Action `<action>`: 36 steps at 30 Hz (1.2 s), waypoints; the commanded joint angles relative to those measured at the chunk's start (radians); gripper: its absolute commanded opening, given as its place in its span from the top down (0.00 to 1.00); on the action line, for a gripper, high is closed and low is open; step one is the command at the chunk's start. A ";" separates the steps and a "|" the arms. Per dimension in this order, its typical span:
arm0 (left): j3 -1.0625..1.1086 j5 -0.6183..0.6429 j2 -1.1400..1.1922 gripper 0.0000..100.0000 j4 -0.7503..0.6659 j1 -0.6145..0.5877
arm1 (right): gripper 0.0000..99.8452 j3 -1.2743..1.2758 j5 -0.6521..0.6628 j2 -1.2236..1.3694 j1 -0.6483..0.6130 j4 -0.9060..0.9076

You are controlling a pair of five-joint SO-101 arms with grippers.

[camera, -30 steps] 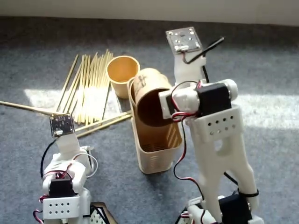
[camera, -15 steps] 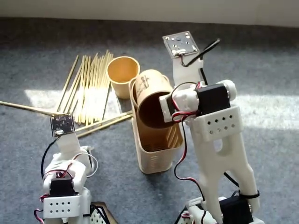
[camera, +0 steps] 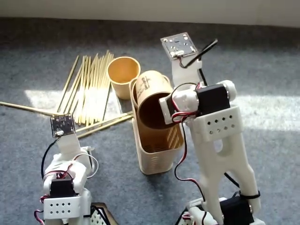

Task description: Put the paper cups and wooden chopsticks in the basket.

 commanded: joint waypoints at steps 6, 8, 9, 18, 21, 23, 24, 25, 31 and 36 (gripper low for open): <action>0.018 -0.005 -0.001 0.79 0.003 0.015 | 0.99 -0.223 0.011 0.082 0.024 0.030; 0.018 -0.005 -0.001 0.79 0.003 0.015 | 0.99 -0.315 0.011 0.081 0.012 0.028; 0.018 -0.005 -0.001 0.79 0.003 0.015 | 0.99 -0.358 0.012 0.076 0.005 0.031; 0.018 -0.005 -0.001 0.79 0.003 0.015 | 0.99 -0.423 0.060 -0.154 0.002 0.031; 0.018 -0.005 -0.001 0.79 0.003 0.015 | 0.99 -0.423 0.060 -0.223 0.002 0.031; 0.018 -0.005 -0.001 0.79 0.003 0.015 | 0.99 -0.414 0.060 -0.246 0.002 0.031; 0.018 -0.005 -0.001 0.79 0.003 0.015 | 0.99 -0.398 0.060 -0.249 0.002 0.031; 0.018 -0.005 -0.001 0.79 0.003 0.015 | 0.99 -0.377 0.060 -0.249 0.002 0.031; 0.018 -0.005 -0.001 0.79 0.003 0.015 | 0.99 -0.220 0.054 -0.246 0.001 0.033; 0.018 -0.005 -0.001 0.79 0.003 0.015 | 0.99 -0.128 0.054 -0.225 -0.002 0.031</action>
